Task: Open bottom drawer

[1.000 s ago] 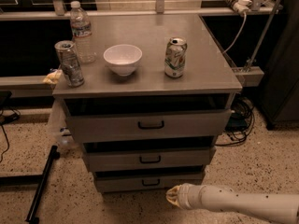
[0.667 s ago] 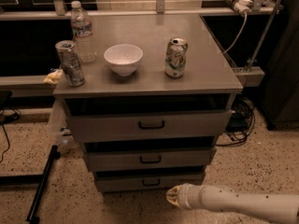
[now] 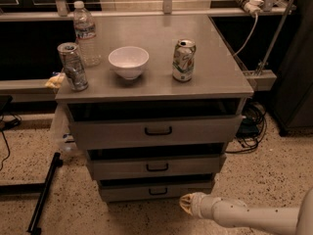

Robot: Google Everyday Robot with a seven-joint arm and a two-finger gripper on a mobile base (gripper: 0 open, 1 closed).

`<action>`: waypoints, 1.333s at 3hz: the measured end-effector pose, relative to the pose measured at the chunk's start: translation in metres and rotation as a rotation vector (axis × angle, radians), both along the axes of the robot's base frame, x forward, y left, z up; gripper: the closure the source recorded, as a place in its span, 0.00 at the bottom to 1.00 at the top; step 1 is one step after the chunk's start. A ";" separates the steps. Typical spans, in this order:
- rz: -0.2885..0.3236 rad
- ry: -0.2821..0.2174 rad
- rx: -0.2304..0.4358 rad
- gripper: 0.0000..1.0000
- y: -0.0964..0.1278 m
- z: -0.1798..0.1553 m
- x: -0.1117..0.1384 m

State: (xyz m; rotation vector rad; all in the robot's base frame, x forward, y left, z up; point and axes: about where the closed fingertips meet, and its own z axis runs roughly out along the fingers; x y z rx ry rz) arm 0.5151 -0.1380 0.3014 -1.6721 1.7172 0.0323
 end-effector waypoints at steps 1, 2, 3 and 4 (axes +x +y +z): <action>-0.001 -0.045 -0.023 1.00 -0.013 -0.016 0.013; -0.025 -0.039 -0.025 0.81 -0.026 -0.036 0.028; -0.044 -0.027 -0.019 0.58 -0.036 -0.050 0.039; -0.052 -0.021 -0.010 0.34 -0.040 -0.058 0.048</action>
Offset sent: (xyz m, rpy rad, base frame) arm 0.0543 -0.0595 -0.0625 -0.0254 -0.0286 -0.0501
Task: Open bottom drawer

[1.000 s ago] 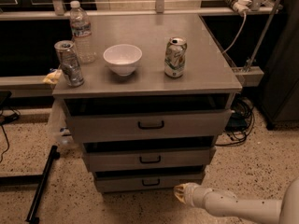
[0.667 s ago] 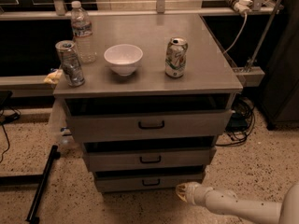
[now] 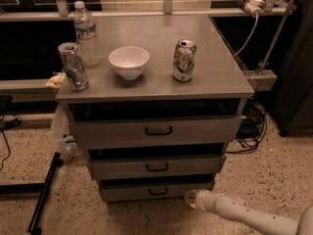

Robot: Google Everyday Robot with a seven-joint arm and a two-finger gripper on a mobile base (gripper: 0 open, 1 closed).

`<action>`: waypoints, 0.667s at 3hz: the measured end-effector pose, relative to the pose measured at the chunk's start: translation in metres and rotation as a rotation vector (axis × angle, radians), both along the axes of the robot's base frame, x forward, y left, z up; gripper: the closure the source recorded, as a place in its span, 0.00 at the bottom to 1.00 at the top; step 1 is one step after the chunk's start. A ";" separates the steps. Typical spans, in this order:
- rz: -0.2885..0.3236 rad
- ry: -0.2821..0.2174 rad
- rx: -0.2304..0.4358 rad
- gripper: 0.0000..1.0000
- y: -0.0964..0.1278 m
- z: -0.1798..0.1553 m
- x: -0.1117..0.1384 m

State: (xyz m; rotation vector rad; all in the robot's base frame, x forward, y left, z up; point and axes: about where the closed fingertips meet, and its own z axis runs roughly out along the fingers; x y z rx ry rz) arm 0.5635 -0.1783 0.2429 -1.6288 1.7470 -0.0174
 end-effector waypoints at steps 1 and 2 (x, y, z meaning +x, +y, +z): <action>0.001 0.004 0.011 0.12 -0.002 -0.005 0.008; 0.011 0.012 0.024 0.00 0.000 -0.012 0.017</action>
Offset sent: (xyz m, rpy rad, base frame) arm 0.0320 -0.0088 -0.0190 0.0371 0.0191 0.0195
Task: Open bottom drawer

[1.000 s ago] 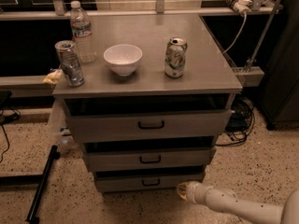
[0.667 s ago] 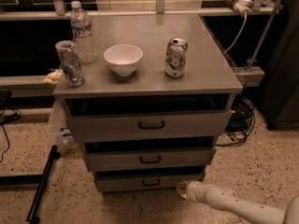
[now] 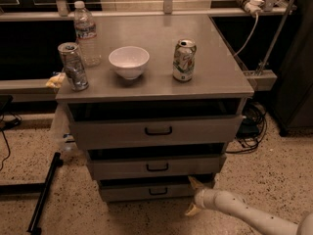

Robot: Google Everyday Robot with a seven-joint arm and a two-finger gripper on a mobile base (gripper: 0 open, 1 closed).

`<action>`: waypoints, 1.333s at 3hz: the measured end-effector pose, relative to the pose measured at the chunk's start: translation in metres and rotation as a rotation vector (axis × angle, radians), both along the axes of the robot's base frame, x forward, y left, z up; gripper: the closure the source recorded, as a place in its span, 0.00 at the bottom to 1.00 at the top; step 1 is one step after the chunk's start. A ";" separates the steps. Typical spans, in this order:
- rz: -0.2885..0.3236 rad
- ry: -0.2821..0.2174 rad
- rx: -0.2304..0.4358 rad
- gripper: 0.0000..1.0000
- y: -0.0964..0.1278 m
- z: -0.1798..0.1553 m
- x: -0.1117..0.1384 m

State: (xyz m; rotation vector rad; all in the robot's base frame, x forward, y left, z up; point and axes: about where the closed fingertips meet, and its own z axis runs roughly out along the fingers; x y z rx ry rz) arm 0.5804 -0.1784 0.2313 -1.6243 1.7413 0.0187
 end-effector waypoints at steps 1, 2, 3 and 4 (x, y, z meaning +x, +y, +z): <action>0.010 0.018 0.012 0.00 0.002 -0.009 0.008; 0.018 0.047 0.018 0.00 0.003 -0.023 0.015; 0.016 0.079 0.017 0.00 0.001 -0.035 0.023; 0.006 0.120 0.007 0.00 -0.002 -0.044 0.031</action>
Offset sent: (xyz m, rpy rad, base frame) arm 0.0268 -0.0027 -0.0364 0.0214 0.0759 0.0218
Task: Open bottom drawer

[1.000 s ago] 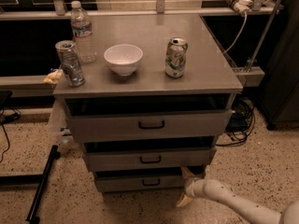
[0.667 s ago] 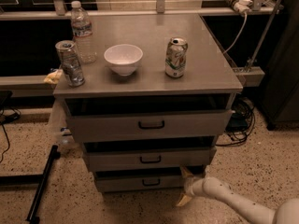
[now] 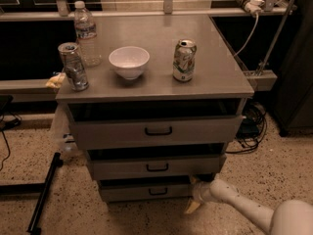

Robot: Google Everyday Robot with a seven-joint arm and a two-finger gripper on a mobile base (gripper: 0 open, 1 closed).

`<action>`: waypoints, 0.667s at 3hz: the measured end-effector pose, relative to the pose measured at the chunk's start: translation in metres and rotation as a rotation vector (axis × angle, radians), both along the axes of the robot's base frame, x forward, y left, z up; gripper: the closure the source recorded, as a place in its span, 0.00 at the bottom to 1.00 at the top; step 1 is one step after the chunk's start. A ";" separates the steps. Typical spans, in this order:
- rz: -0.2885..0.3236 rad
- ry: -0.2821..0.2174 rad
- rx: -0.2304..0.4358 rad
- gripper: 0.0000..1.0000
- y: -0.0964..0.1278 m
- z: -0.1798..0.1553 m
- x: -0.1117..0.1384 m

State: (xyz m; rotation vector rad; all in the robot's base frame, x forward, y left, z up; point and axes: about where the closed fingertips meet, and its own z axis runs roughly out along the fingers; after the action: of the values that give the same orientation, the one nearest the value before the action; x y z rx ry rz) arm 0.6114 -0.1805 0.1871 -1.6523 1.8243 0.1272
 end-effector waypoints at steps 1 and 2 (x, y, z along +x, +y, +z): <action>-0.013 0.056 -0.021 0.00 -0.003 -0.008 0.005; -0.015 0.060 -0.021 0.00 -0.002 -0.009 0.005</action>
Offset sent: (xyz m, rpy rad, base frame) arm 0.0050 -0.0023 -0.0074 -0.0190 0.0501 -0.0111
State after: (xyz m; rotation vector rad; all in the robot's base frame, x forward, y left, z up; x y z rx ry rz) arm 0.6164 -0.1826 0.1779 -1.6656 1.8882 0.1537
